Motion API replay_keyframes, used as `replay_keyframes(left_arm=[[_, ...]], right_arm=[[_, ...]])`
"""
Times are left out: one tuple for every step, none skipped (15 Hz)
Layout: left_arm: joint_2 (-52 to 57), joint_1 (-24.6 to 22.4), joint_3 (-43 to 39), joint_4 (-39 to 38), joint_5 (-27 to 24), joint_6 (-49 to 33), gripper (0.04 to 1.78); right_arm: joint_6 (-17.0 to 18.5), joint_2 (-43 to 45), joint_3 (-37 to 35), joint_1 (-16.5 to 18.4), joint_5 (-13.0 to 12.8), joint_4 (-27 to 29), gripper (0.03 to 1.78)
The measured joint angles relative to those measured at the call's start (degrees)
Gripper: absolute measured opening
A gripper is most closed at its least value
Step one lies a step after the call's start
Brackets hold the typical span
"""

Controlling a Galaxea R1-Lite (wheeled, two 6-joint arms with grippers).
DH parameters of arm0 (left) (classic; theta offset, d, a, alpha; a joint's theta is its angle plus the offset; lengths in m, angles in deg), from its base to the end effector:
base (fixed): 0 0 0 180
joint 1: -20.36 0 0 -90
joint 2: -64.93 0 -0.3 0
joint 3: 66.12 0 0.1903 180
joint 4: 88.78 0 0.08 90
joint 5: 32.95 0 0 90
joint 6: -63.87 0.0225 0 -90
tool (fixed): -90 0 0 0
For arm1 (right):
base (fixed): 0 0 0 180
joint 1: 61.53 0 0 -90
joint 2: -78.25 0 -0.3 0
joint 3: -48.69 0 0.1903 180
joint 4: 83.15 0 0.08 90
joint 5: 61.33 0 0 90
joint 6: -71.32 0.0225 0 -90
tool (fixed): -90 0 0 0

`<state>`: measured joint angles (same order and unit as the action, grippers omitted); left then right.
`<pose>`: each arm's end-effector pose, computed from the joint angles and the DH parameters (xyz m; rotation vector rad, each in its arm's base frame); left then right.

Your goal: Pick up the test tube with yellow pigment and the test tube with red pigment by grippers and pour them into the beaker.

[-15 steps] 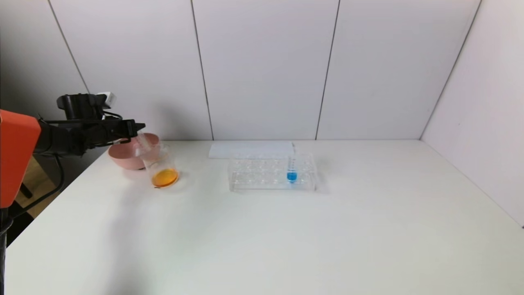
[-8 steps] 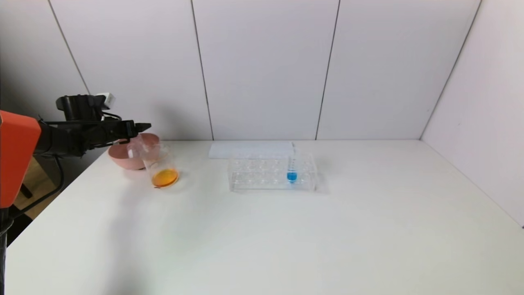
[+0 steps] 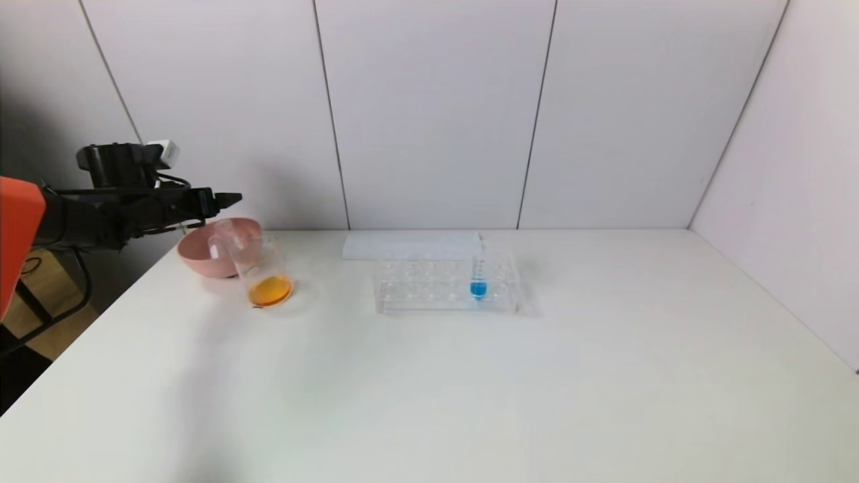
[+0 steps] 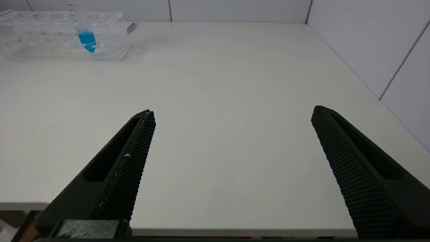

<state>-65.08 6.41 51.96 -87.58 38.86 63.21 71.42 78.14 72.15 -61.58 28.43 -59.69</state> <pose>0.4654 0.1084 0.1674 -0.0749 0.2207 -0.0724 -0.0228 -0.0001 0.0758 0.0017 0.0019 -0.0033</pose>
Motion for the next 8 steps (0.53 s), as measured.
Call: replay_keyframes(left_arm=[[1.2, 0.0, -1.0, 0.0, 0.0, 0.1, 1.77], [2.6, 0.0, -2.1, 0.0, -0.1, 0.2, 1.77], [4.2, 0.2, -3.0, 0.0, -0.2, 0.3, 1.77], [5.8, 0.4, -3.7, 0.0, -0.4, 0.3, 1.77], [7.5, 0.8, -4.5, 0.1, -0.5, 0.7, 1.77], [9.7, 1.1, -5.7, 0.1, -0.7, 1.1, 1.77], [12.0, 1.2, -7.2, 0.1, -0.8, 1.5, 1.77], [14.5, 1.4, -9.0, 0.1, -0.8, 1.7, 1.77]], right_arm=[[0.0, 0.0, 0.0, 0.0, 0.0, 0.0, 1.70], [0.0, 0.0, 0.0, 0.0, 0.0, 0.0, 1.70], [0.0, 0.0, 0.0, 0.0, 0.0, 0.0, 1.70], [0.0, 0.0, 0.0, 0.0, 0.0, 0.0, 1.70], [0.0, 0.0, 0.0, 0.0, 0.0, 0.0, 1.70], [0.0, 0.0, 0.0, 0.0, 0.0, 0.0, 1.70], [0.0, 0.0, 0.0, 0.0, 0.0, 0.0, 1.70], [0.0, 0.0, 0.0, 0.0, 0.0, 0.0, 1.70]])
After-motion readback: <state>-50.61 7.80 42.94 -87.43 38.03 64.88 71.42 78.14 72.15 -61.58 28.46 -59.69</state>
